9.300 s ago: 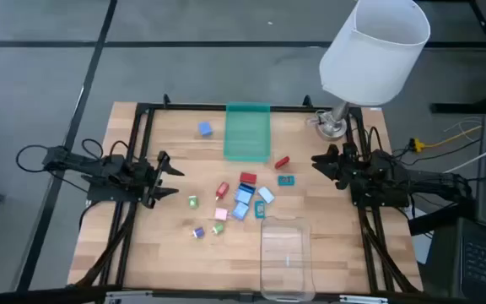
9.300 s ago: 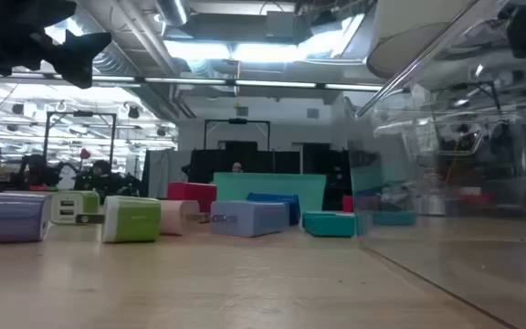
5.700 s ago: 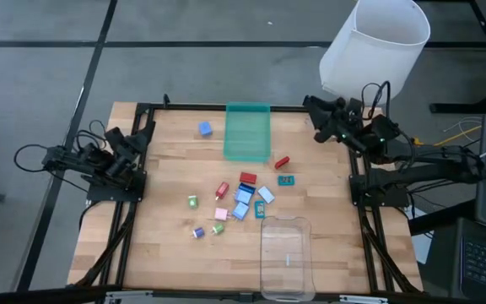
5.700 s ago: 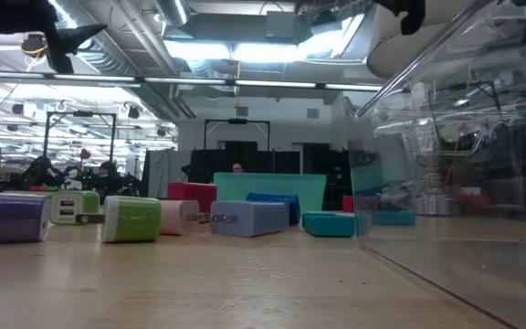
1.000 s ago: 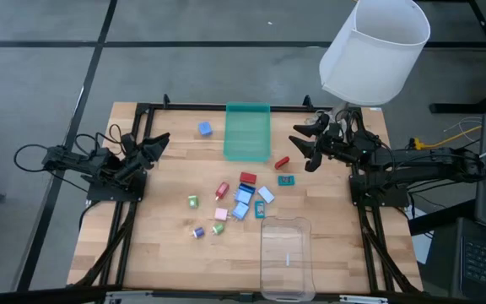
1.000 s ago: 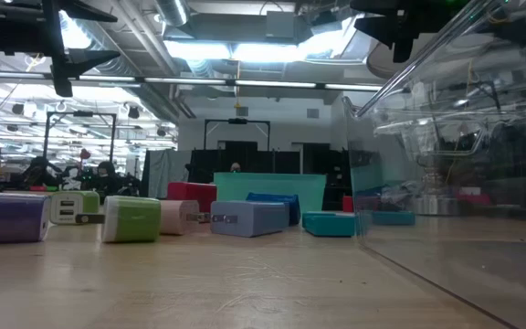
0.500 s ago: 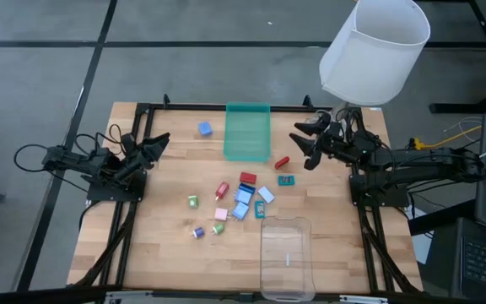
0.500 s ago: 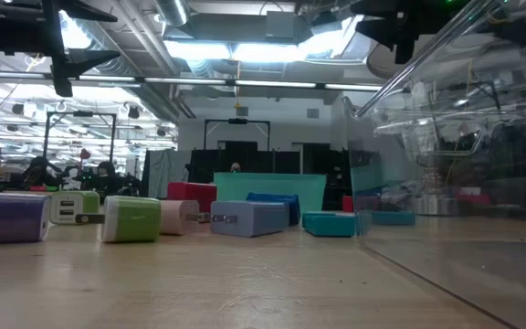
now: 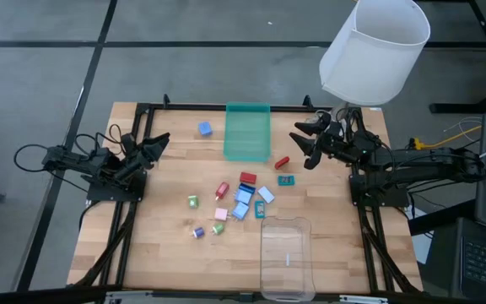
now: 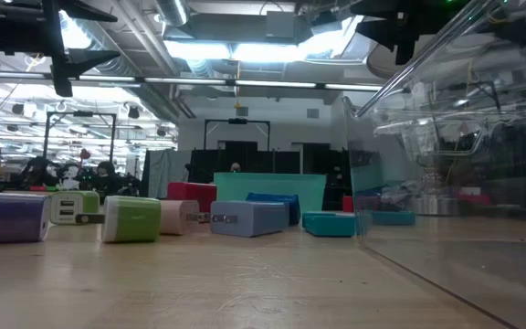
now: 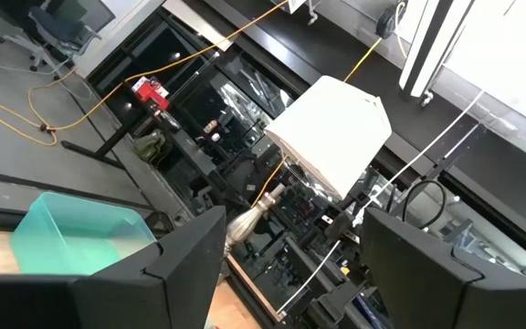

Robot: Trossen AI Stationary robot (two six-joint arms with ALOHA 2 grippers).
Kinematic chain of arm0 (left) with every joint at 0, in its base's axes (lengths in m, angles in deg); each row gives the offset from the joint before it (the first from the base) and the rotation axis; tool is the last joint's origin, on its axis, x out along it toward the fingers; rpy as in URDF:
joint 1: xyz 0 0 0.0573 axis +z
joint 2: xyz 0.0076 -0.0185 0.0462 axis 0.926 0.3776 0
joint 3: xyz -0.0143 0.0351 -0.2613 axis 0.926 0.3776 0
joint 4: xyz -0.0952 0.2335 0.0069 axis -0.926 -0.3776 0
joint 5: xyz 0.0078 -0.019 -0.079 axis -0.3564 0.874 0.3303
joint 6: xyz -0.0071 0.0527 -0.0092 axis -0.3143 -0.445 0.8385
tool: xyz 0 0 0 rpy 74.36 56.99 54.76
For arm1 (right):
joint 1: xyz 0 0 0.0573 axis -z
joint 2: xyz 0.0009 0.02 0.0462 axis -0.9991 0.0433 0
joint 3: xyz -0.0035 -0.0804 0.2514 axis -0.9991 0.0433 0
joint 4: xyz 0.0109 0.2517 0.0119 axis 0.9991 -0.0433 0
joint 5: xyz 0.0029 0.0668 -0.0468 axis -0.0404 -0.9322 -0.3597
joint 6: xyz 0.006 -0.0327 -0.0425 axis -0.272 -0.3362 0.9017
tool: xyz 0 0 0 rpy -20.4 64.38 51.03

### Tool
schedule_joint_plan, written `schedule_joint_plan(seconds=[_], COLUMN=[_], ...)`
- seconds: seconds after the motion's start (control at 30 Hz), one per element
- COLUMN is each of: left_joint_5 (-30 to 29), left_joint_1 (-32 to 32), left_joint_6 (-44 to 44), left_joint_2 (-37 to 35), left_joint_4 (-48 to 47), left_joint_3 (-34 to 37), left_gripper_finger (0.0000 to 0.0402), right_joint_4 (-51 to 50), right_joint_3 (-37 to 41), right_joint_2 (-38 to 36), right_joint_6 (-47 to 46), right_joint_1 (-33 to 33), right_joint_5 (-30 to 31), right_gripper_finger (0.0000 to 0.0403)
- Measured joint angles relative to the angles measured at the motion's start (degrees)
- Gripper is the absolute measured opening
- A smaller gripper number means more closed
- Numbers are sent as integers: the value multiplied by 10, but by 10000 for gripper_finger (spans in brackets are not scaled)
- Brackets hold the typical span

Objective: Pick & Place Office items
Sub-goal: Put the red charger adapter into the green bin

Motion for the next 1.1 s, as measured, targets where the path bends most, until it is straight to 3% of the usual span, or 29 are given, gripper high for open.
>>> schedule_joint_plan(seconds=[0.33, 0.67, 0.97, 1.1], left_joint_5=[0, -21, -101, -118], left_joint_1=[0, 0, 0, 0], left_joint_6=[0, -34, 99, 102], left_joint_2=[0, 0, 0, 0], left_joint_4=[0, 0, 50, 49], left_joint_3=[0, 0, 0, 0], left_gripper_finger=[251, 251, 251, 251], right_joint_4=[0, 0, 3, 3], right_joint_3=[0, 0, 0, 0], right_joint_2=[0, 0, 0, 0], right_joint_6=[-13, -178, -243, -252], right_joint_1=[0, 0, 0, 0], right_joint_5=[0, 24, 30, 35], right_gripper_finger=[201, 201, 201, 201])
